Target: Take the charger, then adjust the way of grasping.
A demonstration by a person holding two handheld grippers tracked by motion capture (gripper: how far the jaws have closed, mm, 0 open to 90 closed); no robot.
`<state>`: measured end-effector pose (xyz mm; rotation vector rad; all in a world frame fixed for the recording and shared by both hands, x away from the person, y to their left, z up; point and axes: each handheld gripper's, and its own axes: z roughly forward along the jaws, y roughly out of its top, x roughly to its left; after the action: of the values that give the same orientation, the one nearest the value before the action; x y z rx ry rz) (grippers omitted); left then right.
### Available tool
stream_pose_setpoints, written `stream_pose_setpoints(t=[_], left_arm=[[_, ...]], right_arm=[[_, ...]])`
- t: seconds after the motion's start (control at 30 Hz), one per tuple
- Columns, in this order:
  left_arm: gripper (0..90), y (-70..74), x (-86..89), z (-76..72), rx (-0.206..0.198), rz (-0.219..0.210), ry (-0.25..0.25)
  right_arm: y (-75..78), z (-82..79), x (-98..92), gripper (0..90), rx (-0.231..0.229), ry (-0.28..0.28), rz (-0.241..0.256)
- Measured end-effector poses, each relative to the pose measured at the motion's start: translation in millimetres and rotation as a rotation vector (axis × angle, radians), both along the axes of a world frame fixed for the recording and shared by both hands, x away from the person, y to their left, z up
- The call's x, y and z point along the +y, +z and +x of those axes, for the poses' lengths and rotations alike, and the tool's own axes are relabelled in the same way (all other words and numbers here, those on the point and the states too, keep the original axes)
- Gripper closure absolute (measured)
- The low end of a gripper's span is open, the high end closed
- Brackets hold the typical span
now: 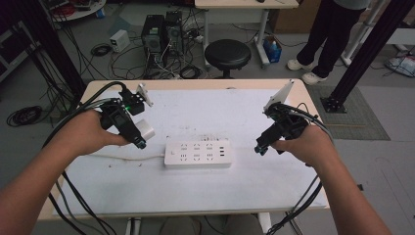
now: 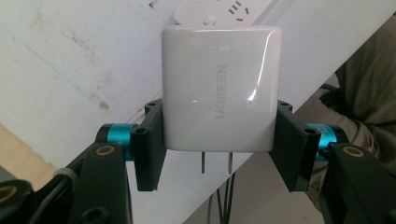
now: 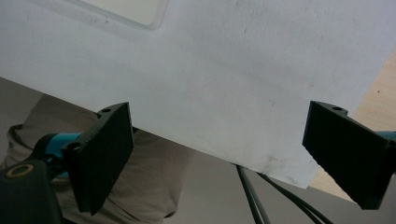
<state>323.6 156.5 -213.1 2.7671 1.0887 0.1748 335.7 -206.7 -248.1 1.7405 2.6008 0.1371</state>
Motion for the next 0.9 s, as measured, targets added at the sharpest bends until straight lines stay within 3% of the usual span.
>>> stream_pose_setpoints(t=[0.37, 0.67, 0.9], left_arm=[[42.8, 0.2, -4.2, -3.2, -0.006, 0.016, -0.037], [42.7, -0.2, -5.5, -7.1, -0.019, -0.001, -0.042], [42.8, 0.2, -8.9, -7.1, -0.023, 0.001, -0.075]], right_arm=[[1.7, -1.2, -0.6, 8.4, 0.003, -0.009, 0.003], [-0.3, -0.3, 1.2, 8.4, 0.003, -0.005, 0.009], [2.0, -3.0, 0.7, 8.4, -0.005, -0.003, 0.021]])
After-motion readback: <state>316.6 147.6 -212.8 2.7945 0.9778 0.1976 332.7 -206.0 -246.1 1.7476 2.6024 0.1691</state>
